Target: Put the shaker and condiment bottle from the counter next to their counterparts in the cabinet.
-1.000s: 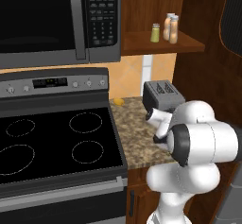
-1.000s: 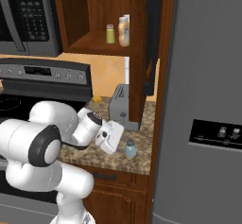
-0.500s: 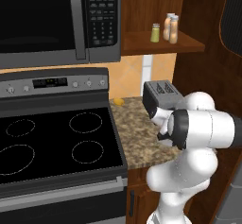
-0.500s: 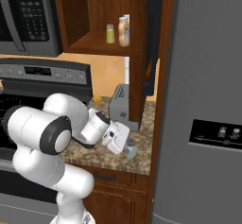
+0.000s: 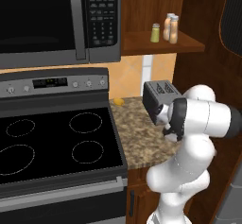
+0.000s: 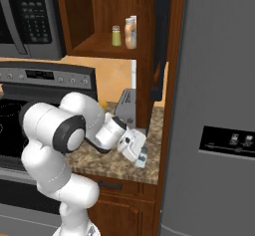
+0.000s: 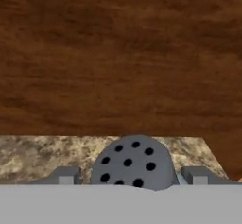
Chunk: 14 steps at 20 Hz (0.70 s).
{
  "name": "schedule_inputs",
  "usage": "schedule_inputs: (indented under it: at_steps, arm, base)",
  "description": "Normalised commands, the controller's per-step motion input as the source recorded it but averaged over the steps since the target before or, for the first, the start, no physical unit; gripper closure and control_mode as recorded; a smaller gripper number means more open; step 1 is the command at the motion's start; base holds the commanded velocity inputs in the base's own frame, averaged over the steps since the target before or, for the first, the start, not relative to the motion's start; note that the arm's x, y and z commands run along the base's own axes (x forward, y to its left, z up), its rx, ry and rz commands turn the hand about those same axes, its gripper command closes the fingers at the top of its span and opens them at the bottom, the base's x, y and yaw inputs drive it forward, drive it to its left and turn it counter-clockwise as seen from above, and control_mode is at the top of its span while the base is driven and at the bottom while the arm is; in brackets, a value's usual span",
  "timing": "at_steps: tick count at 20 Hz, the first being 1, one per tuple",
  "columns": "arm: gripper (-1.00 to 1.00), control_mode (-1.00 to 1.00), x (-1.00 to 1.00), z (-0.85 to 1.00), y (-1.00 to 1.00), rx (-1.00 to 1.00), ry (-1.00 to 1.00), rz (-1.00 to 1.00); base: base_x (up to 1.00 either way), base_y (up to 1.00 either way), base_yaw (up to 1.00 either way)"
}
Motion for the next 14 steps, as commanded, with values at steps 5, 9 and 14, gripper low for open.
schedule_inputs:
  at_steps: [5,9,14]
  arm:
    - [1.0,-1.0,-0.48,0.21,-0.14,0.02,-0.27,0.0]
    - [1.0,-1.0,-0.51,0.61,0.0,0.04,-0.29,0.0]
    - [1.0,-1.0,-0.25,0.56,0.32,0.0,-0.06,0.14]
  base:
    - [0.0,0.0,0.0]
    - [0.0,0.0,0.0]
    - [0.0,0.0,0.0]
